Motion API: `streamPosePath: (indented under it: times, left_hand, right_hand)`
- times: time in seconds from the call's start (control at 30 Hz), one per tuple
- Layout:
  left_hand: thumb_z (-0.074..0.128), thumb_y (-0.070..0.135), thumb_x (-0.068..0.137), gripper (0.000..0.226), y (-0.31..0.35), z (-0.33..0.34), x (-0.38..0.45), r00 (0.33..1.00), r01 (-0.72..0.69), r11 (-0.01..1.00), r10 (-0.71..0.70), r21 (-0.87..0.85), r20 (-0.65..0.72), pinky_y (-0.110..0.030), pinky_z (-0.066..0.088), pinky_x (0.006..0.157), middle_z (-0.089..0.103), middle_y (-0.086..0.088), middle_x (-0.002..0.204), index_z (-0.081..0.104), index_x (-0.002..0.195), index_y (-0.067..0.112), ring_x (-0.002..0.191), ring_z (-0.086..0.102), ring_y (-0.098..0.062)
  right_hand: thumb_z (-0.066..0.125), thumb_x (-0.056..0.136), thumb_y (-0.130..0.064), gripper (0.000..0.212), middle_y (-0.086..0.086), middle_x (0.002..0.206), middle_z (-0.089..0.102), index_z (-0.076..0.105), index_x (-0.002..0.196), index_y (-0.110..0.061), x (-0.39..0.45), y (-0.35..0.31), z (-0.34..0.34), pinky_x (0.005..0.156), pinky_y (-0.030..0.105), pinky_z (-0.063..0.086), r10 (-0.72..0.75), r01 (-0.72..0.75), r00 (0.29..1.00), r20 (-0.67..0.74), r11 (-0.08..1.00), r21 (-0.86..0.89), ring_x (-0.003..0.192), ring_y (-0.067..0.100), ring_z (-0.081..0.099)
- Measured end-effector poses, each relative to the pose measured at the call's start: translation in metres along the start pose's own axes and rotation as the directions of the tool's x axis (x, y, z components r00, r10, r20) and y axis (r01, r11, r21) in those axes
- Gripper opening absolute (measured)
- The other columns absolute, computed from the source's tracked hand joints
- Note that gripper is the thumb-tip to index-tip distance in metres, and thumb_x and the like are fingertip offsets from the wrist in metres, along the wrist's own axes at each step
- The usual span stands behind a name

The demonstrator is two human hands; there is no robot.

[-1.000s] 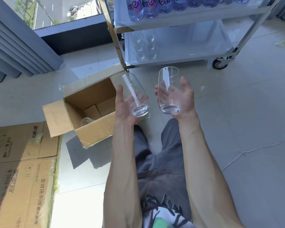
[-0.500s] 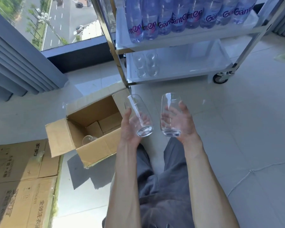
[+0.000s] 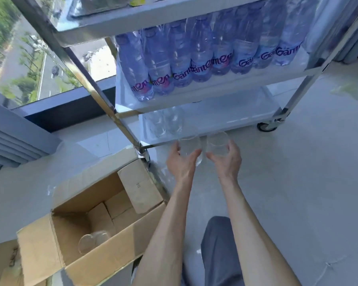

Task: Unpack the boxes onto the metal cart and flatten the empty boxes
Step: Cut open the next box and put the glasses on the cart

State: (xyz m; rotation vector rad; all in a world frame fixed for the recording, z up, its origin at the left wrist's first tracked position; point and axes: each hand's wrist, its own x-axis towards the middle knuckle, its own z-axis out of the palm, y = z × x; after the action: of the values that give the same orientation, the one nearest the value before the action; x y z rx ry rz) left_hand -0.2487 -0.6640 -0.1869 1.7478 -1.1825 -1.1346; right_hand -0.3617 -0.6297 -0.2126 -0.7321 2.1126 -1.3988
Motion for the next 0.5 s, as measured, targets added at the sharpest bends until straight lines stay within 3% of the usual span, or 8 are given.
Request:
streamPosePath:
  times: [0.13, 0.2, 0.33, 0.5]
  left_hand:
    - [0.083, 0.041, 0.064, 0.088, 0.009, 0.060, 0.053, 0.999, -0.034, 0.997, 0.034, -0.076, -0.004, -0.038, 0.043, 0.109, 0.059, 0.000, 0.139, 0.050, 0.143, 0.019, 0.128, 0.054, -0.016]
    - [0.080, 0.042, 0.065, 0.089, 0.012, 0.086, 0.076, 0.999, -0.043, 0.996, 0.042, -0.075, -0.024, -0.040, 0.044, 0.108, 0.058, 0.002, 0.139, 0.047, 0.145, 0.022, 0.129, 0.053, -0.016]
    - [0.082, 0.029, 0.075, 0.087, 0.023, 0.126, 0.115, 0.996, -0.041, 0.996, 0.035, -0.085, -0.077, -0.036, 0.037, 0.113, 0.052, -0.004, 0.145, 0.039, 0.149, 0.015, 0.134, 0.048, -0.018]
    - [0.082, 0.013, 0.074, 0.048, 0.045, 0.165, 0.155, 0.984, -0.101, 0.987, 0.080, -0.123, -0.161, -0.019, 0.042, 0.090, 0.064, 0.005, 0.110, 0.059, 0.116, 0.012, 0.106, 0.061, -0.017]
  right_hand:
    - [0.088, 0.062, -0.013, 0.076, 0.008, 0.115, 0.056, 0.056, 0.130, -0.013, 0.064, -0.008, 0.016, 0.081, 0.009, 0.036, -0.026, 0.025, 0.996, -0.080, 1.000, -0.011, 0.104, 0.014, 0.050]
    - [0.089, 0.063, -0.015, 0.083, 0.010, 0.128, 0.057, 0.051, 0.137, -0.012, 0.096, -0.007, 0.022, 0.089, 0.005, 0.034, -0.039, 0.039, 0.997, -0.067, 0.999, -0.001, 0.116, 0.017, 0.052]
    - [0.087, 0.069, -0.021, 0.092, 0.004, 0.148, 0.047, 0.039, 0.148, -0.013, 0.141, -0.005, 0.031, 0.107, 0.020, 0.031, -0.032, 0.032, 0.999, -0.026, 0.999, 0.008, 0.135, 0.017, 0.043]
    - [0.083, 0.071, -0.016, 0.088, -0.005, 0.145, 0.050, 0.039, 0.148, -0.020, 0.174, -0.005, 0.037, 0.108, 0.023, 0.036, 0.003, -0.001, 1.000, -0.015, 0.990, 0.144, 0.131, 0.008, 0.046]
